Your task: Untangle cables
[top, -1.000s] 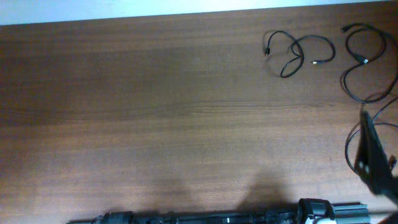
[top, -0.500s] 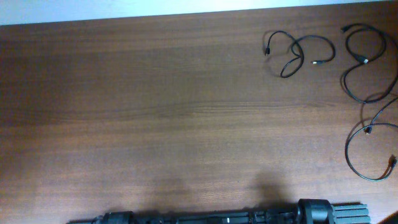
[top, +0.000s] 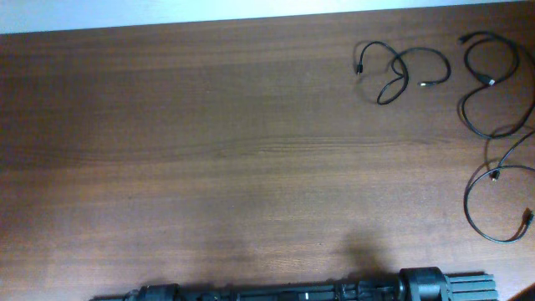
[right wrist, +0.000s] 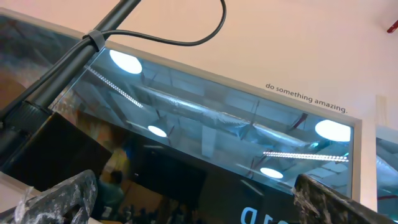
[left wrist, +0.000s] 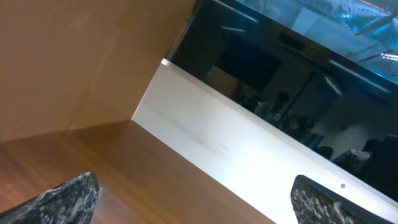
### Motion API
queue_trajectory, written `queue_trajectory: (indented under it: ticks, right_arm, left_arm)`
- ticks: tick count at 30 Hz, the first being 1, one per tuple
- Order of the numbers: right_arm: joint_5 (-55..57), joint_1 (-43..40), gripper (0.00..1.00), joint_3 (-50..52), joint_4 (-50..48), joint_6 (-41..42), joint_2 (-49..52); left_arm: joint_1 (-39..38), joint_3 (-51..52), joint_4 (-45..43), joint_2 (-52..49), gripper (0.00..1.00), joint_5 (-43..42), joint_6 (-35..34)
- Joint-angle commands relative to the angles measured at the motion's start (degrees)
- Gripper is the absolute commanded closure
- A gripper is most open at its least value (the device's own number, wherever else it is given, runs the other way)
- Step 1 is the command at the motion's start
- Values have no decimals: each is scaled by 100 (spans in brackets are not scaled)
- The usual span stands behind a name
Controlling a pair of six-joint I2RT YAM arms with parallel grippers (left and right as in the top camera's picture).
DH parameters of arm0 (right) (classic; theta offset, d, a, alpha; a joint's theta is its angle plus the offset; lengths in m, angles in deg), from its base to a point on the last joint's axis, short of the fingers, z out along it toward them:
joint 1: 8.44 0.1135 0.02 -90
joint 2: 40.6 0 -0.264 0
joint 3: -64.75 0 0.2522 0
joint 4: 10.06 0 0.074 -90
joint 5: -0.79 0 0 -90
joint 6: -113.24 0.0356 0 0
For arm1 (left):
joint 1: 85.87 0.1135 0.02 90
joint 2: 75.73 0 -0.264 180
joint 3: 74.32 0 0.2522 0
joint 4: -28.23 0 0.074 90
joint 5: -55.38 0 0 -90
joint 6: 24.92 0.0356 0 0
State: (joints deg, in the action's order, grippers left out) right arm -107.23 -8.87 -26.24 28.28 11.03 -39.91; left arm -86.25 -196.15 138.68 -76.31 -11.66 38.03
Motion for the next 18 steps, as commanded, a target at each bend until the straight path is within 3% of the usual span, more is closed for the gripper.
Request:
queue_trajectory:
  ticks: [1, 3, 7, 14, 18]
  right_arm:
    - [66, 39, 2, 140, -199, 4, -37]
    - [68, 48, 2, 417, -496, 4, -37]
    - [70, 37, 2, 1410, -153, 2, -33]
    - [468, 37, 2, 4590, -2968, -125, -26]
    - [673, 37, 2, 6061, -3770, 149, -26]
  left_arm:
    - [17, -9, 0, 13, 1, 26, 11]
    - [17, -9, 2, 13, 1, 26, 11]
    - [17, -9, 2, 13, 1, 26, 11]
    - [17, -9, 0, 13, 1, 26, 11]
    - [17, -9, 2, 13, 1, 26, 11]
